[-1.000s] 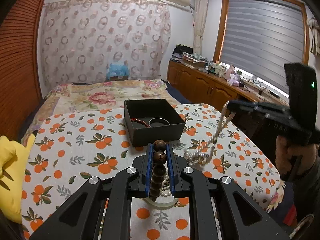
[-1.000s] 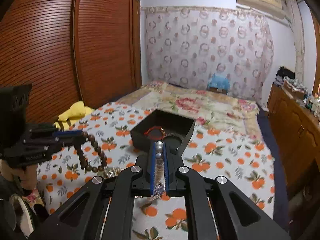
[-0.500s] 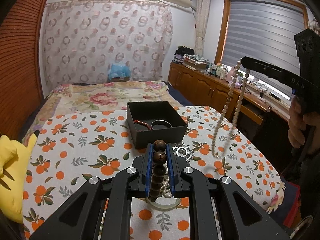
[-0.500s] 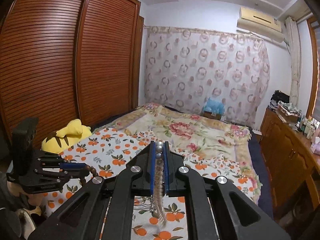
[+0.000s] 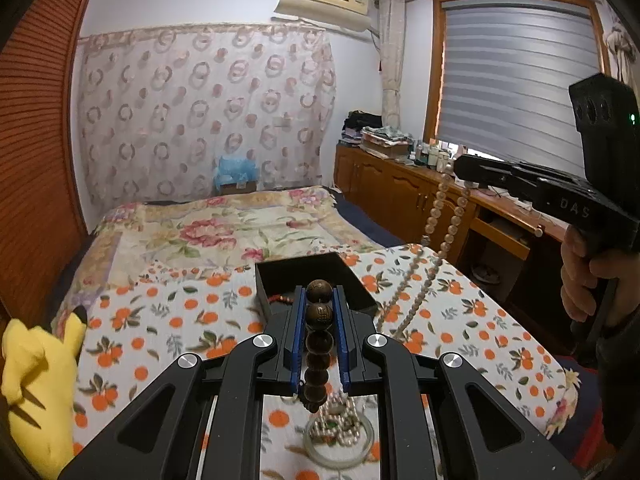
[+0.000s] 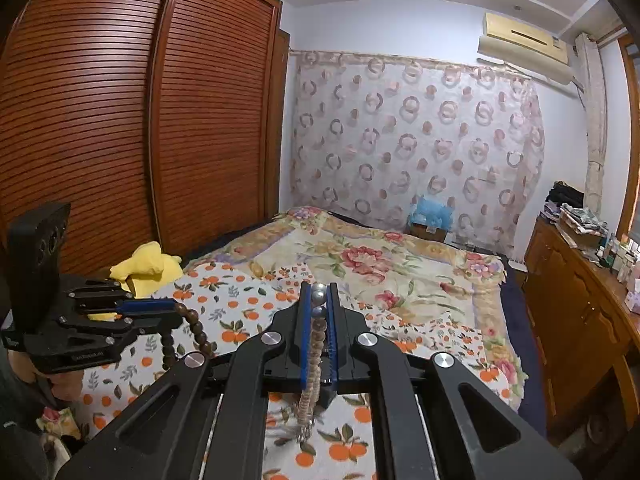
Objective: Organize jewelry
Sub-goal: 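Lift both strands, carry them over the black box and open both tools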
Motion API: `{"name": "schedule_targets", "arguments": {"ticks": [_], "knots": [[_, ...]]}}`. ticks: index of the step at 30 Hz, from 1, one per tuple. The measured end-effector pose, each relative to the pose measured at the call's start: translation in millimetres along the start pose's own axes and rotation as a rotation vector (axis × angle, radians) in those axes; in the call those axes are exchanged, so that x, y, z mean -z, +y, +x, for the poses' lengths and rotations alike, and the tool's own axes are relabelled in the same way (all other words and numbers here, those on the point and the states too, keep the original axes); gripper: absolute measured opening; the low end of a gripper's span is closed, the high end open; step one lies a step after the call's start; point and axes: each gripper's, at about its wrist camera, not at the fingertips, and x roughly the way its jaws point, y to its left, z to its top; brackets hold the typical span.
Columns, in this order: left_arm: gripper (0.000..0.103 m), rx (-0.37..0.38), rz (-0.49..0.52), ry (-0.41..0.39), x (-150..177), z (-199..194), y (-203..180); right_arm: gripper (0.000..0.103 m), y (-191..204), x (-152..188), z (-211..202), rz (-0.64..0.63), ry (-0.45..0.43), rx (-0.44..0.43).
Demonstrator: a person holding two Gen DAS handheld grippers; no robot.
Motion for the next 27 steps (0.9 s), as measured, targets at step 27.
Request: {"name": "schedule_targets", "arguments": {"ticks": [27], "knots": [[0.012,0.025,0.001,0.148,-11.0,118.5,16.0,0.008,-46.0,-44.3,120.3,-0.032,0.039,-0.004]]}}
